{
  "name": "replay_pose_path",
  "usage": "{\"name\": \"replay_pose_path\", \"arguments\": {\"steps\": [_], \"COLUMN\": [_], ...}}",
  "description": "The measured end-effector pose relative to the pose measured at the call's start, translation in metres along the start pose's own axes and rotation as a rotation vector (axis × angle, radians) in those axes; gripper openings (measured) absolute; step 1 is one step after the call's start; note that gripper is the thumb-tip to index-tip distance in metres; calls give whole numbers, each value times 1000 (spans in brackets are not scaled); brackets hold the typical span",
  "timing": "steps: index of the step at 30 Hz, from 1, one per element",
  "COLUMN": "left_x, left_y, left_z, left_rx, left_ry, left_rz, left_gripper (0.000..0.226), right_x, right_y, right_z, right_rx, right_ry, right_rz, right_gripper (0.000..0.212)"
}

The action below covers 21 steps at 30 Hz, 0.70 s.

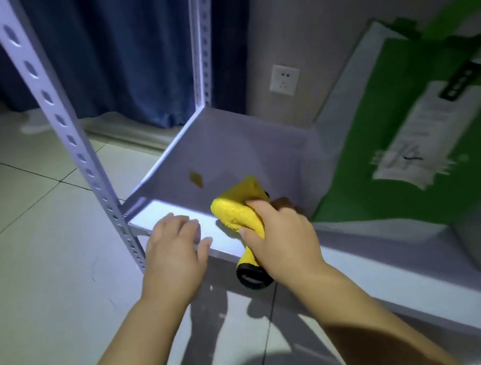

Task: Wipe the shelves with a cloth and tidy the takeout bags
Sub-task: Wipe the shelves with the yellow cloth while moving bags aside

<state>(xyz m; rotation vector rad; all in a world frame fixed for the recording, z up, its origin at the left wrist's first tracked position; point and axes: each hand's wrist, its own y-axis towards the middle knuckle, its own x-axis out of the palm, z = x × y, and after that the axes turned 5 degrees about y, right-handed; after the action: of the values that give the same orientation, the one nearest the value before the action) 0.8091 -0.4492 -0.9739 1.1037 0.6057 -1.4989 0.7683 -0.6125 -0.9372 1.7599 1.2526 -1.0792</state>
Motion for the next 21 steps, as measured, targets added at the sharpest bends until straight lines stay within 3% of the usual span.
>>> {"name": "replay_pose_path", "arguments": {"steps": [5, 10, 17, 21], "left_x": [9, 12, 9, 11], "left_y": [5, 5, 4, 5], "left_z": [-7, -18, -29, -31], "left_rx": [-4, 47, 16, -6], "left_ry": [-85, -40, -75, -140], "left_rz": [23, 45, 32, 34], "left_gripper": [13, 17, 22, 29], "right_x": [30, 43, 64, 71], "right_y": [18, 42, 122, 155], "right_z": [-6, 2, -21, -41], "right_rx": [57, -47, -49, -79], "right_ry": [-170, -266, -126, -117], "right_rz": [-27, 45, 107, 59], "right_gripper": [49, 49, 46, 44]}}
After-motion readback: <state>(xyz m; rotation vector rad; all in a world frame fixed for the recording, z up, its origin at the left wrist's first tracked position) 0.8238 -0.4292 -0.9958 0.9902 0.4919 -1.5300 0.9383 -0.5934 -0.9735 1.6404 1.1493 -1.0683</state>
